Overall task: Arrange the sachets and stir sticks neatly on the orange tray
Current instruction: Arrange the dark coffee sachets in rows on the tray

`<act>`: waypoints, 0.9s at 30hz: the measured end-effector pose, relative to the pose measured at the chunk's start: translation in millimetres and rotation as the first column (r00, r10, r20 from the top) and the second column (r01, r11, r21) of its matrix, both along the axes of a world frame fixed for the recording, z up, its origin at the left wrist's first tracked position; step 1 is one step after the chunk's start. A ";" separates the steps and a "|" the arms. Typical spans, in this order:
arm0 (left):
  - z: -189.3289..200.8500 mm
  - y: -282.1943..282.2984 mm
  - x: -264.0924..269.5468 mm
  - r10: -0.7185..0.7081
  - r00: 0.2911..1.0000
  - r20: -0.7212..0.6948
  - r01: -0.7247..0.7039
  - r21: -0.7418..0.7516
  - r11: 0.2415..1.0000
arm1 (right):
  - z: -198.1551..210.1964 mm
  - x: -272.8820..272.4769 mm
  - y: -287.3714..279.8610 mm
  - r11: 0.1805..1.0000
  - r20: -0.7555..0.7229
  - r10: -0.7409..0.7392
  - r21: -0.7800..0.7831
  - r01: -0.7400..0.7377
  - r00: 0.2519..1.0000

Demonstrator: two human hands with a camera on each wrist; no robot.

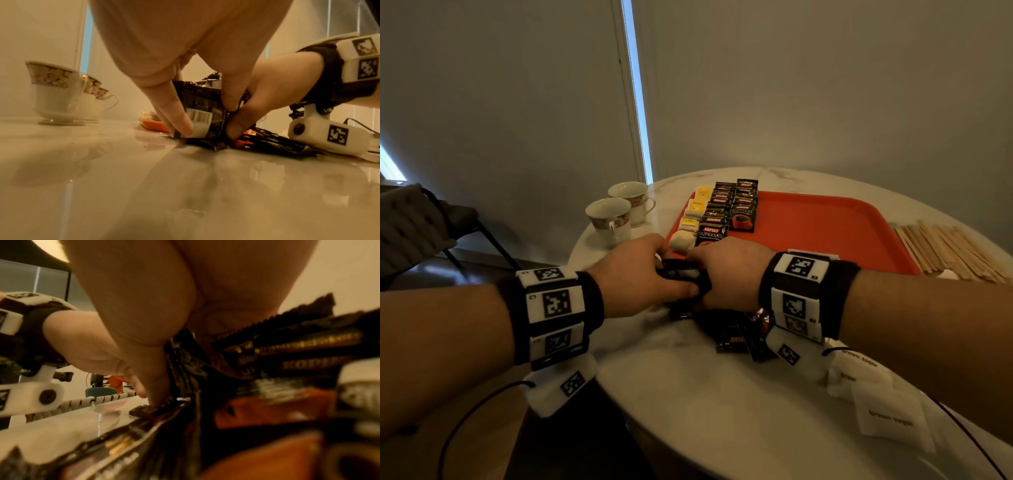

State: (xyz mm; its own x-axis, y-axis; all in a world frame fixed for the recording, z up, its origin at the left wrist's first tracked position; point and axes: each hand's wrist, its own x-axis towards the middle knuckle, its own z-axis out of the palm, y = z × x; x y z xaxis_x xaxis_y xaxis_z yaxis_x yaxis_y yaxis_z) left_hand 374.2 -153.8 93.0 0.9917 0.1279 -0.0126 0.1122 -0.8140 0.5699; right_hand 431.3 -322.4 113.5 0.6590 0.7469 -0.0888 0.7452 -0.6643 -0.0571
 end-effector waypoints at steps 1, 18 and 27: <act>-1.0 0.9 1.1 0.014 1.000 0.011 -0.013 -0.023 1.000 | 0.5 1.3 -0.3 0.999 -0.007 -0.011 0.040 0.012 1.000; 33.8 -22.0 49.1 -0.022 0.999 0.047 0.052 -0.855 0.515 | 18.4 59.1 -23.5 0.442 -0.601 0.325 0.779 0.445 0.730; 27.7 -55.7 84.5 -0.459 0.886 -0.066 0.091 -0.946 0.311 | 17.0 90.4 -32.7 -0.033 -0.490 0.296 0.852 0.522 0.820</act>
